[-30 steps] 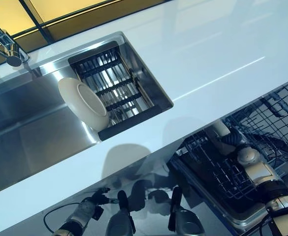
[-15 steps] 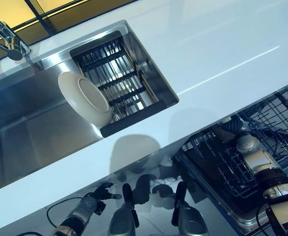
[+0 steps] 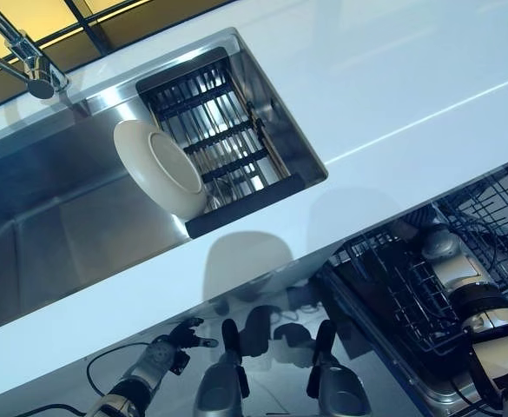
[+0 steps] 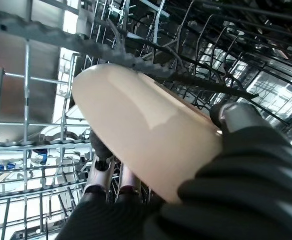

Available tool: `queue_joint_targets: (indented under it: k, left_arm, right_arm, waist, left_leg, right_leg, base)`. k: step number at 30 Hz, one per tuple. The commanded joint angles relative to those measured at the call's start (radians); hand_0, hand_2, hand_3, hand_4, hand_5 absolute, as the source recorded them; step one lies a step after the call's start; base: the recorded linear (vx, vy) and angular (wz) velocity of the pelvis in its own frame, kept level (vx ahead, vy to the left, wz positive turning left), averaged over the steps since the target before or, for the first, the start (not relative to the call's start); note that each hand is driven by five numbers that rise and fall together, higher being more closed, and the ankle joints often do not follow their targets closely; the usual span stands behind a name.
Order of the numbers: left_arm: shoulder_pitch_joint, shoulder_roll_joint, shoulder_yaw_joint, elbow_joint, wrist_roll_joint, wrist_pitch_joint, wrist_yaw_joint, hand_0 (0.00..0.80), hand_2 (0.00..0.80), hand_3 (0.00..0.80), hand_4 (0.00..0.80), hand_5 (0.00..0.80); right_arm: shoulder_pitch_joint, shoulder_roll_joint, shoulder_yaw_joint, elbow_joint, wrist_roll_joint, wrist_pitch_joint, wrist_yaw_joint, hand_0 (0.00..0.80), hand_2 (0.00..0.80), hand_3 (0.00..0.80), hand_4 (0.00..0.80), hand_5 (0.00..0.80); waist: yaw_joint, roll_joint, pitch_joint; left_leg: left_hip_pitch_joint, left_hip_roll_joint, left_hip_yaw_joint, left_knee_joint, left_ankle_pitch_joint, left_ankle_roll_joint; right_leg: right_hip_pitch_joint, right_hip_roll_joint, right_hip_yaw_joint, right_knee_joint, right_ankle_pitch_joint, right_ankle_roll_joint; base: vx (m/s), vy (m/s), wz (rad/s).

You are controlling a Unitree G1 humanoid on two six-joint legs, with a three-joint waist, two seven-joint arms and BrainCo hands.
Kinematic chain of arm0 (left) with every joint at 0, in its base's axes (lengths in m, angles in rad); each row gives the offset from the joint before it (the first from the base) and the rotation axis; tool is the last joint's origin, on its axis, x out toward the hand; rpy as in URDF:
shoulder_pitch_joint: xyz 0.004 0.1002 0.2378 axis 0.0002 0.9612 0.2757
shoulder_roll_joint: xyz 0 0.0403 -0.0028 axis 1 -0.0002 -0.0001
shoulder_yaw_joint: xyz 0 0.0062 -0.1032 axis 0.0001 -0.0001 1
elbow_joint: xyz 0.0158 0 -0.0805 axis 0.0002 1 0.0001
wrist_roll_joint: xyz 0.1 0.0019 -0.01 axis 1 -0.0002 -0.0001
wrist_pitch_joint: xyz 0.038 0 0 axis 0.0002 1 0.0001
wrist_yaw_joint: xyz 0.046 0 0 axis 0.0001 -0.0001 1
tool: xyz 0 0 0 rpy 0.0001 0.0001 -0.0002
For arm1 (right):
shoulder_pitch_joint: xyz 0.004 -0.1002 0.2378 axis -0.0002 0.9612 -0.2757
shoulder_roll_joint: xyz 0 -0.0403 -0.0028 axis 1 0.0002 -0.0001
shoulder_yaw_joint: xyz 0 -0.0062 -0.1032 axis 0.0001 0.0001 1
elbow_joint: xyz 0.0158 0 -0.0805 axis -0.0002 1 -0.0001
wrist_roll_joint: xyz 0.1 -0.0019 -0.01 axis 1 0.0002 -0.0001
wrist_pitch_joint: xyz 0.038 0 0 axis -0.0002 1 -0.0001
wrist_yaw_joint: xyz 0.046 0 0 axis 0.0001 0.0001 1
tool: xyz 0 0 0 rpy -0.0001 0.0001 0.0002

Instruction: Take plates into dishwasher

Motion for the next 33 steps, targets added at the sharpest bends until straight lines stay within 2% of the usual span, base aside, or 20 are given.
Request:
queue_joint_targets:
  k: [1, 14, 33]
  left_arm:
    - [-0.093, 0.058, -0.032, -0.014, -0.026, -0.026, 0.007, 0.0, 0.0, 0.0, 0.0, 0.0]
    - [-0.087, 0.074, -0.019, -0.01, -0.002, -0.019, 0.004, 0.0, 0.0, 0.0, 0.0, 0.0]
    - [-0.115, 0.079, -0.01, 0.013, 0.009, -0.005, -0.002, 0.0, 0.0, 0.0, 0.0, 0.0]
  right_arm:
    - [0.034, 0.017, 0.079, 0.117, -0.008, 0.081, 0.065, 0.8, 0.8, 0.8, 0.8, 0.8]
    - [0.099, 0.049, 0.064, 0.131, -0.005, 0.062, 0.085, 0.8, 0.8, 0.8, 0.8, 0.8]
    - [0.099, 0.054, 0.071, 0.125, -0.021, 0.064, 0.123, 0.8, 0.8, 0.8, 0.8, 0.8]
  waist:
    - [0.031, -0.025, 0.042]
    - [0.025, -0.073, 0.019]
    - [0.023, -0.087, 0.007]
  left_leg:
    - [-0.06, -0.033, -0.008, 0.0, -0.01, 0.003]
    - [-0.036, -0.015, 0.002, 0.0, -0.018, 0.005]
    - [-0.025, -0.009, -0.001, 0.0, -0.019, 0.006]
  right_leg:
    - [-0.058, -0.06, 0.039, 0.237, -0.187, 0.021]
    - [-0.031, -0.044, 0.046, 0.209, -0.169, 0.027]
    - [-0.013, -0.036, 0.05, 0.199, -0.168, 0.027]
  base:
    - [0.0, 0.0, 0.0]
    - [0.02, -0.029, 0.02]
    - [0.0, 0.0, 0.0]
